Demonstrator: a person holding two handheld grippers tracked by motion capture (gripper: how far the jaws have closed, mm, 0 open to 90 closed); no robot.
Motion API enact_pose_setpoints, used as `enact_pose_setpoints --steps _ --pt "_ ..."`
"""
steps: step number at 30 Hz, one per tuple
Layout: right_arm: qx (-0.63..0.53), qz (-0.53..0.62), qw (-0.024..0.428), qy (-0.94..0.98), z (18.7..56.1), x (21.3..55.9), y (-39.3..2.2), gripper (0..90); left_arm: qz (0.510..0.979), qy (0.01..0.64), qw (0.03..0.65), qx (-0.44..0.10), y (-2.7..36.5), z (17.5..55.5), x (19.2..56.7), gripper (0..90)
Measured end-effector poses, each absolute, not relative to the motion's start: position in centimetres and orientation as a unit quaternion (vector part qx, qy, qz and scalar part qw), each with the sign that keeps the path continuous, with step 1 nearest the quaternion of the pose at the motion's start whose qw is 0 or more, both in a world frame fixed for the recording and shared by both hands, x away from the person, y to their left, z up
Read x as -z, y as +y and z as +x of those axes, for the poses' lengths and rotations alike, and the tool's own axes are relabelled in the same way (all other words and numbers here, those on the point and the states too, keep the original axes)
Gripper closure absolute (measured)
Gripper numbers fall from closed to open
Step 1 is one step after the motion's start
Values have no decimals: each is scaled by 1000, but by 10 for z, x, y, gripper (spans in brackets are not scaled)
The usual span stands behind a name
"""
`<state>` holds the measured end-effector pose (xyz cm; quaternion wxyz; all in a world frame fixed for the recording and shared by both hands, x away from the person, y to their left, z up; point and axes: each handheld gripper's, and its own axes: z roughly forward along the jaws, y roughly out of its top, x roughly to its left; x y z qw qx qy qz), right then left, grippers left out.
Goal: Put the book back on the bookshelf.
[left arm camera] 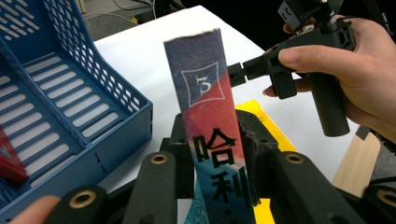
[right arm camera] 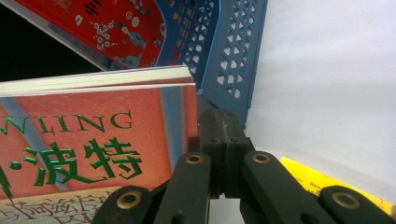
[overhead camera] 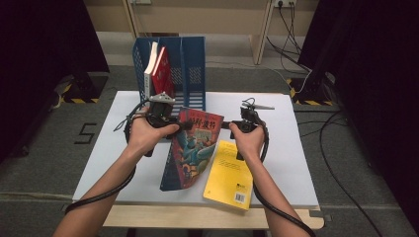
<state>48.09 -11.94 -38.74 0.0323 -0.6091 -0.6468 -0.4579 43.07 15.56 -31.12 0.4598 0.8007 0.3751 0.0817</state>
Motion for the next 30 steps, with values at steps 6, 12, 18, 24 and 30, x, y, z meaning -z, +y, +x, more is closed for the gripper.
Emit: enact_pose_setpoints --steps 6,12,18,24,30 --pt "457 -607 29 -650 481 387 -118 900 800 379 462 -58 157 431 310 710" --pt "459 -603 31 -651 481 386 -117 900 799 377 464 -66 157 430 307 731" --pt "471 -596 26 -650 478 378 -119 859 796 369 472 -85 161 425 297 742" --pt "489 -593 8 -640 472 368 -135 841 792 371 472 -113 168 422 290 744" --pt "491 -604 3 -627 467 367 -150 838 780 381 477 -137 175 422 288 744"
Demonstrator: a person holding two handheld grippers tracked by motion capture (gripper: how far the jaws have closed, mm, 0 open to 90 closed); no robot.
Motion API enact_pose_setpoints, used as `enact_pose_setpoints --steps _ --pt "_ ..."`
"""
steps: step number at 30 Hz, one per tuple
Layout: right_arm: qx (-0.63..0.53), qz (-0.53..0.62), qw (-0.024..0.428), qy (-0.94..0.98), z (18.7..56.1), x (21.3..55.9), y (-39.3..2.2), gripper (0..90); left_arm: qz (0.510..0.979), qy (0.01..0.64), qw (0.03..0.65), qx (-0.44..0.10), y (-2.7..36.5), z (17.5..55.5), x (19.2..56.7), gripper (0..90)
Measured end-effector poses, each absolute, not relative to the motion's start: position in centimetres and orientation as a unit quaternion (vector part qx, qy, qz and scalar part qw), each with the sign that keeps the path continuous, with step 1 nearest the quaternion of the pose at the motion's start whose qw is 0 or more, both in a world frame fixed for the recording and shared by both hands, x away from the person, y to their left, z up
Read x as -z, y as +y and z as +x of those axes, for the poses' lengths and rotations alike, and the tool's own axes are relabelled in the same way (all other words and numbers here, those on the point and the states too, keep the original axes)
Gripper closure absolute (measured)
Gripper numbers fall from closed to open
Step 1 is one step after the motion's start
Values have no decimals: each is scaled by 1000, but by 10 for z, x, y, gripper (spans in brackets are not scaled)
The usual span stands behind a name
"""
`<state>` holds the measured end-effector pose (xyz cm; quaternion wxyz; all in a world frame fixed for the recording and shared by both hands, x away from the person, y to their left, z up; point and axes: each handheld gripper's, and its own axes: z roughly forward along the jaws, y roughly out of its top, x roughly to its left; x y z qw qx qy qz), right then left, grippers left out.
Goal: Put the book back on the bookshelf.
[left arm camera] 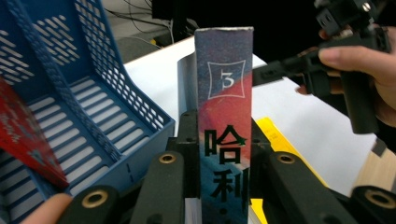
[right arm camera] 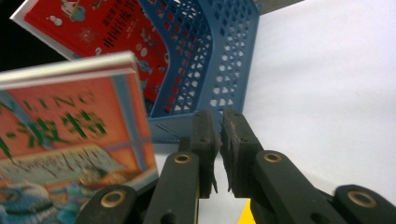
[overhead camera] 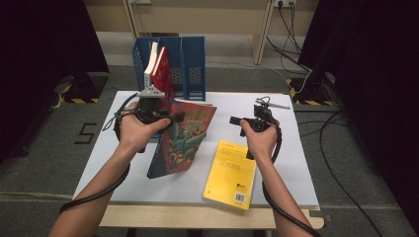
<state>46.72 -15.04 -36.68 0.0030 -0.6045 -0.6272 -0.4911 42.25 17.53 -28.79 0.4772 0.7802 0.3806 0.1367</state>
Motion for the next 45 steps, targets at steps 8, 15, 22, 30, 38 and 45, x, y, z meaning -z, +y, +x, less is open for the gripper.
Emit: enact_pose_setpoints --steps 8,15,22,30,38,45 --pt "489 -611 -1 -623 462 374 -160 834 735 403 519 -165 185 420 276 744" --pt "486 -613 -8 -623 458 378 -167 833 718 411 526 -200 185 420 268 744" --pt "481 -616 -7 -623 457 380 -169 834 709 416 532 -205 187 422 263 744" --pt "477 -622 -5 -621 456 387 -172 835 700 420 538 -210 187 425 258 744" --pt "472 -626 -6 -621 455 392 -174 833 696 421 541 -212 186 428 253 744" --pt "471 -629 -6 -619 455 396 -176 834 691 424 544 -215 185 433 247 744"
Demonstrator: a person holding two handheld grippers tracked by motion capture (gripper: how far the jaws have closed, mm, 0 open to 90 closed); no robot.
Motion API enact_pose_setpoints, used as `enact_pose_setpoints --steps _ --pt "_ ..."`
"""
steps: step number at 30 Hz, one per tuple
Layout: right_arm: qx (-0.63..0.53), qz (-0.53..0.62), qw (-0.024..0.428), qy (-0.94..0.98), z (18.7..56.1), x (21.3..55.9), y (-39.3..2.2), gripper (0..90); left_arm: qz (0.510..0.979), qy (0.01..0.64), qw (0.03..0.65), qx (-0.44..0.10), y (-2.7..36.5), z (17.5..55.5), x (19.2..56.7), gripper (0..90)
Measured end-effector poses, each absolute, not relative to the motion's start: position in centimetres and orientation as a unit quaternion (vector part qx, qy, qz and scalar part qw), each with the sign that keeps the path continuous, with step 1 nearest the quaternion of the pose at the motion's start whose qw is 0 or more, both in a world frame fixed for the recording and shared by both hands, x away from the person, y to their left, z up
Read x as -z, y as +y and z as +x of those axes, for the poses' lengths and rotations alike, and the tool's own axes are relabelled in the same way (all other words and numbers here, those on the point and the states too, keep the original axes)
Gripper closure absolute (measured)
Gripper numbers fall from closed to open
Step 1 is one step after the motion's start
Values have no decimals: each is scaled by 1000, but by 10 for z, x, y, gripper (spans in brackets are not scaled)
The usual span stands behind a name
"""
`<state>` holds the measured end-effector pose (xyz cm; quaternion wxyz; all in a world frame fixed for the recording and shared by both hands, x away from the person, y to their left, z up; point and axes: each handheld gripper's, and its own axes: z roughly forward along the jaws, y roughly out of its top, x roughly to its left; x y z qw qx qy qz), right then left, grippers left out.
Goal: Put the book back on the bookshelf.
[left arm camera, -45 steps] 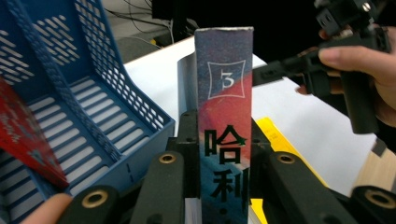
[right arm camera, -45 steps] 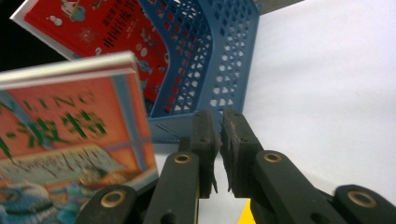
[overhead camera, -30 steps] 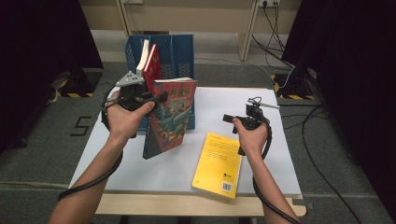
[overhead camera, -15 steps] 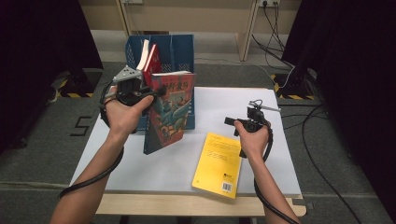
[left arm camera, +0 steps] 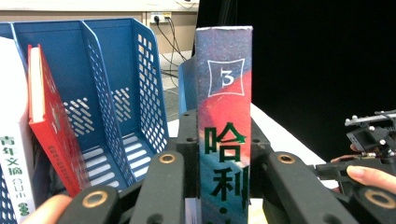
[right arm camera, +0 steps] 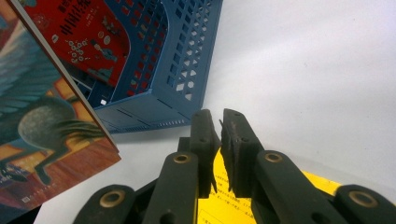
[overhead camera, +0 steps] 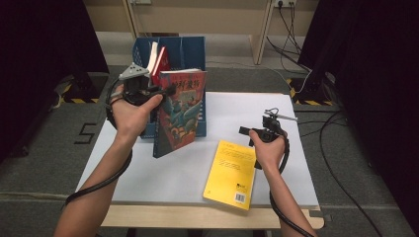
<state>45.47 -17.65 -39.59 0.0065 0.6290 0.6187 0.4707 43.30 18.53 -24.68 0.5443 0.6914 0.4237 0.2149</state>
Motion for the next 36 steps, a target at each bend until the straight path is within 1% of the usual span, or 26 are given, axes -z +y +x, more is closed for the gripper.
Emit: enact_pose_setpoints --steps 21,36 --pt "-465 634 9 618 451 405 -182 833 673 432 556 -227 181 451 232 744" --pt "-463 639 5 615 450 410 -185 836 654 448 556 -251 177 470 228 744"
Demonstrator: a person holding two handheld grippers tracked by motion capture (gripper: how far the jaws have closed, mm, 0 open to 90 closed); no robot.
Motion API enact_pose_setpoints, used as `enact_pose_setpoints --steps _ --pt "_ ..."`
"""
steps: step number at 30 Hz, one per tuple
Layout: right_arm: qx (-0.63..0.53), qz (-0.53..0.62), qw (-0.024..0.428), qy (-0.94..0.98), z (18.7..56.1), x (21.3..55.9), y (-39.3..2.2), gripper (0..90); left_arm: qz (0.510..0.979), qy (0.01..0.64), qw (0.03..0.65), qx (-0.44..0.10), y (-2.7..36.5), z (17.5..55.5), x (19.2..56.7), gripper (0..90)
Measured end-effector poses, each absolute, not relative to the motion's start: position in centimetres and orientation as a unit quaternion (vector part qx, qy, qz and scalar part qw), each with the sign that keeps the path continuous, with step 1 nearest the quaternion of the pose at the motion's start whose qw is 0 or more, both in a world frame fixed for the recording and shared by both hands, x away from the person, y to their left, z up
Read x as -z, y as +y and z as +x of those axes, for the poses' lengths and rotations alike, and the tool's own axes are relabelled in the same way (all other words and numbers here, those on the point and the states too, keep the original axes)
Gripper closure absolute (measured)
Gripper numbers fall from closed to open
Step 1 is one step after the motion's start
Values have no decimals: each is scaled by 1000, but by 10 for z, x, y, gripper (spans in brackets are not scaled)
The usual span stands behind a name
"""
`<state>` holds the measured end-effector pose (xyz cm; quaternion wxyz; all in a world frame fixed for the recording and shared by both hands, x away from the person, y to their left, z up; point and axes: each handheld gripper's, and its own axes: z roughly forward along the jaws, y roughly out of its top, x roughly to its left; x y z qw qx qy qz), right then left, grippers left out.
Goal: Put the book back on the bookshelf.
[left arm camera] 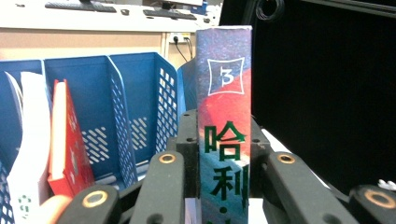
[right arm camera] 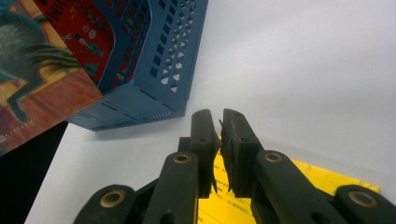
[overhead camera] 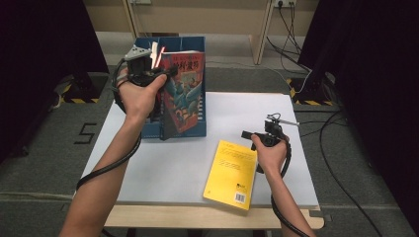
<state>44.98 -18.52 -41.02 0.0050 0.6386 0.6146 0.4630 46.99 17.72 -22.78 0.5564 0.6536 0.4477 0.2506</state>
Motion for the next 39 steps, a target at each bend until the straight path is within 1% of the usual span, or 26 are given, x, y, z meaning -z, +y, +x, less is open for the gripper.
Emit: enact_pose_setpoints --steps 10,20,29,34,36,39 --pt "-462 639 6 615 449 411 -187 837 642 455 555 -270 170 483 226 744" --pt "-461 640 11 614 447 413 -191 835 637 459 550 -284 162 501 234 744" --pt "-462 639 20 614 446 416 -192 811 630 467 546 -295 156 516 240 744" --pt "-457 633 38 624 445 419 -190 781 625 468 548 -299 153 523 243 744" --pt "-455 627 52 630 444 420 -189 769 624 469 547 -301 152 526 244 744" --pt "-452 625 59 634 443 421 -188 766 624 474 543 -303 150 530 246 744"
